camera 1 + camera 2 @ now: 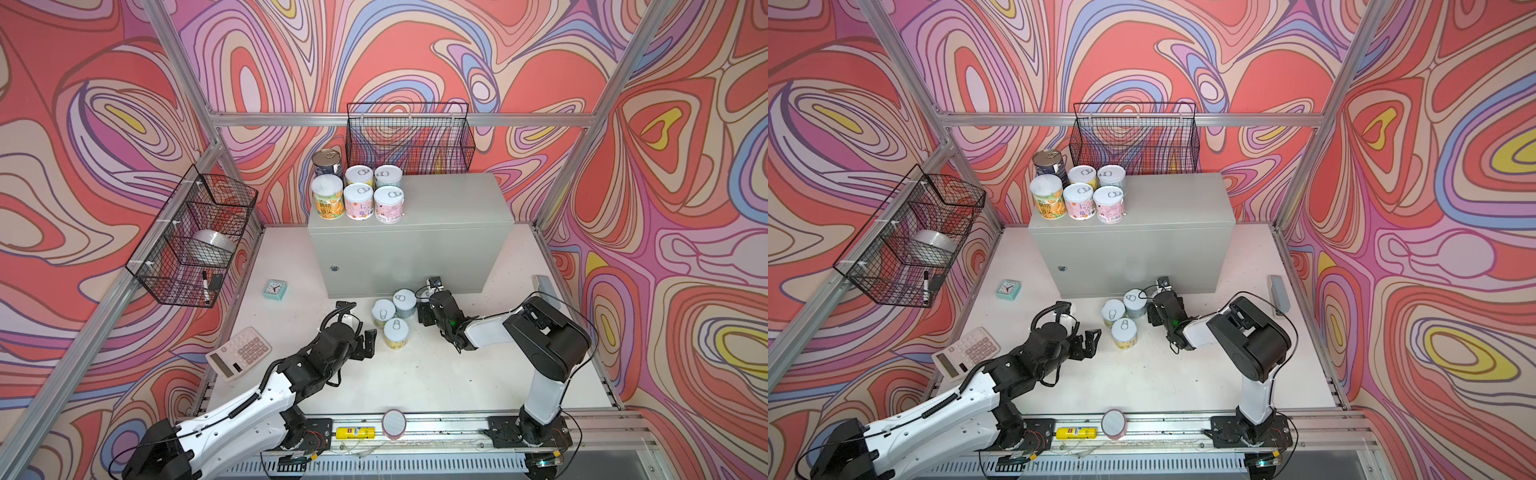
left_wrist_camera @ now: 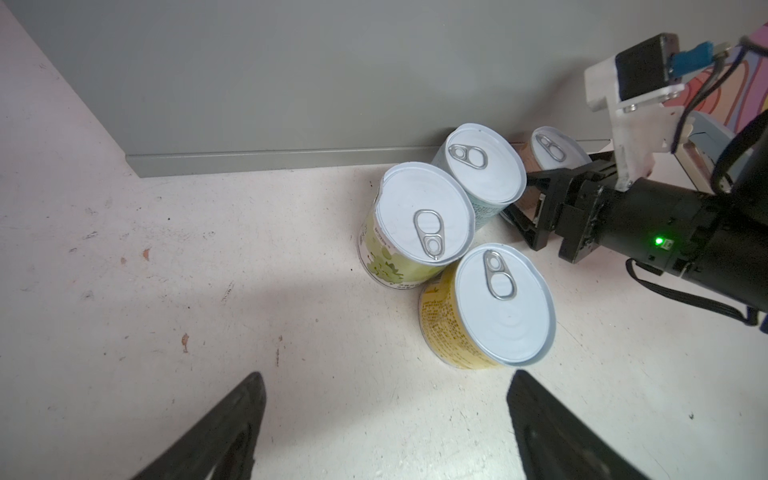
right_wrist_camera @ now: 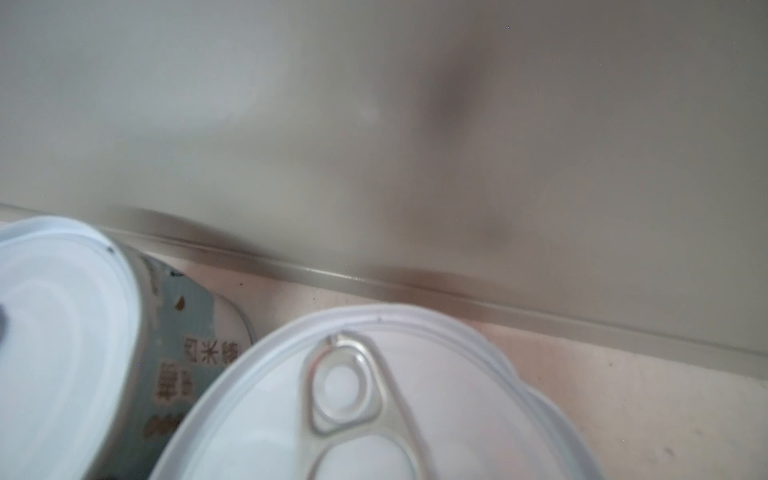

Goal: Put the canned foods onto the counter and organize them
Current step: 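Close the right gripper on the orange-labelled can beside the box, then lift the orange-labelled can with the right gripper up to the box top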

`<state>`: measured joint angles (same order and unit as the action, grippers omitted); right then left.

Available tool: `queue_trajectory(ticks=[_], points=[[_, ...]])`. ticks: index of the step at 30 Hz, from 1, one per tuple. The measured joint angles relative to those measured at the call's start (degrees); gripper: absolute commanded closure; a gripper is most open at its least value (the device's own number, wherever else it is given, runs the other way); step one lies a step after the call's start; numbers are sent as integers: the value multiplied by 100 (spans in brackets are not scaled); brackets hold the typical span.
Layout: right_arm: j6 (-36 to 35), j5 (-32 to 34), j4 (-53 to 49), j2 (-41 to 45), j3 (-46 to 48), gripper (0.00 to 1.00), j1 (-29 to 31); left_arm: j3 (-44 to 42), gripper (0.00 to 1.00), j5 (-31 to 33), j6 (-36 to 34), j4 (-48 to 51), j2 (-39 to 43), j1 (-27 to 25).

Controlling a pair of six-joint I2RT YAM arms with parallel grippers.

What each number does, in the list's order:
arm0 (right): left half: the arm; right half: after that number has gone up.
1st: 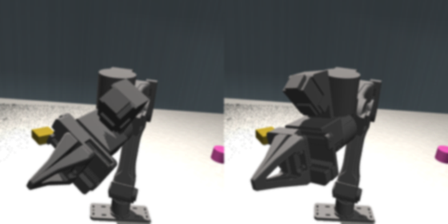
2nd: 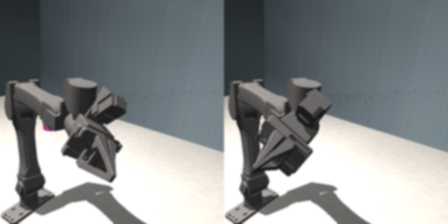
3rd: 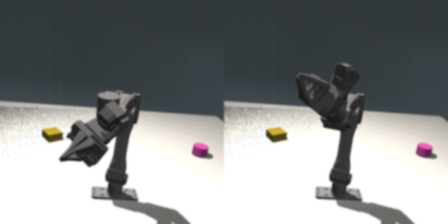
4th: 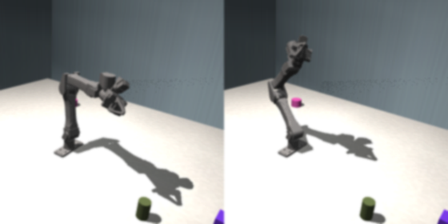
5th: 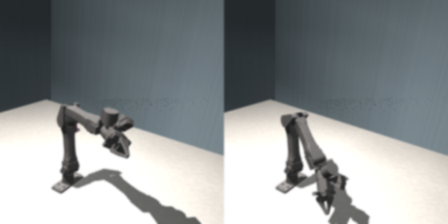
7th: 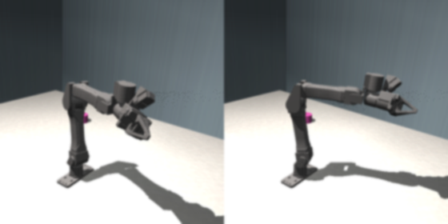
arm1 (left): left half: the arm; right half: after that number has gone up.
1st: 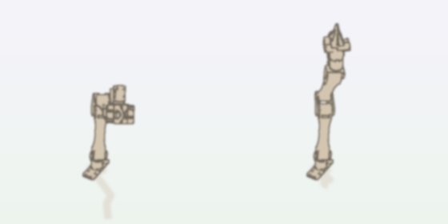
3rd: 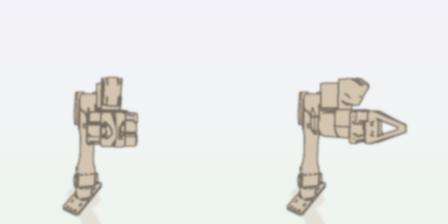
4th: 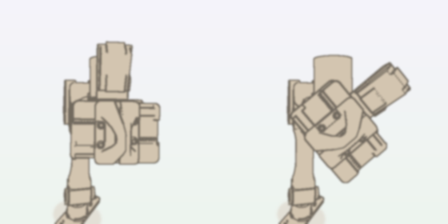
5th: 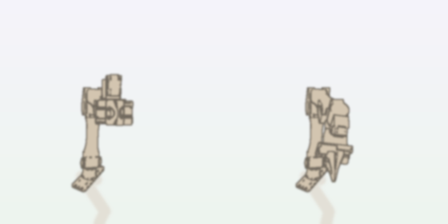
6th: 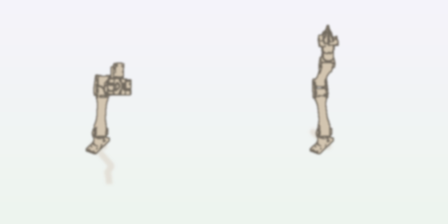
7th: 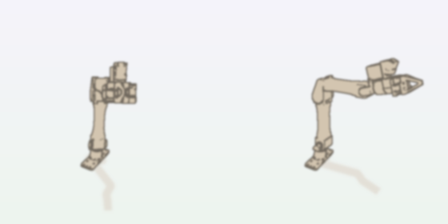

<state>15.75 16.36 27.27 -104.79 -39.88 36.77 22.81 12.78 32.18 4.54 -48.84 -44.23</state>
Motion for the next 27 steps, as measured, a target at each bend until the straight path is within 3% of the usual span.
queue_trajectory(ticks=[12, 21, 27], points=[[199, -498, -2452, 1897, -177, 100, 0, 240, 7, 76, -120, 162, 2, 0], [428, -1399, -4903, 2675, -2155, 100, 0, 337, 8, 9, -225, 164, -42, 0], [358, -1469, -5923, 3058, -3331, 100, 0, 358, 7, 15, -284, 142, 13, 0]])
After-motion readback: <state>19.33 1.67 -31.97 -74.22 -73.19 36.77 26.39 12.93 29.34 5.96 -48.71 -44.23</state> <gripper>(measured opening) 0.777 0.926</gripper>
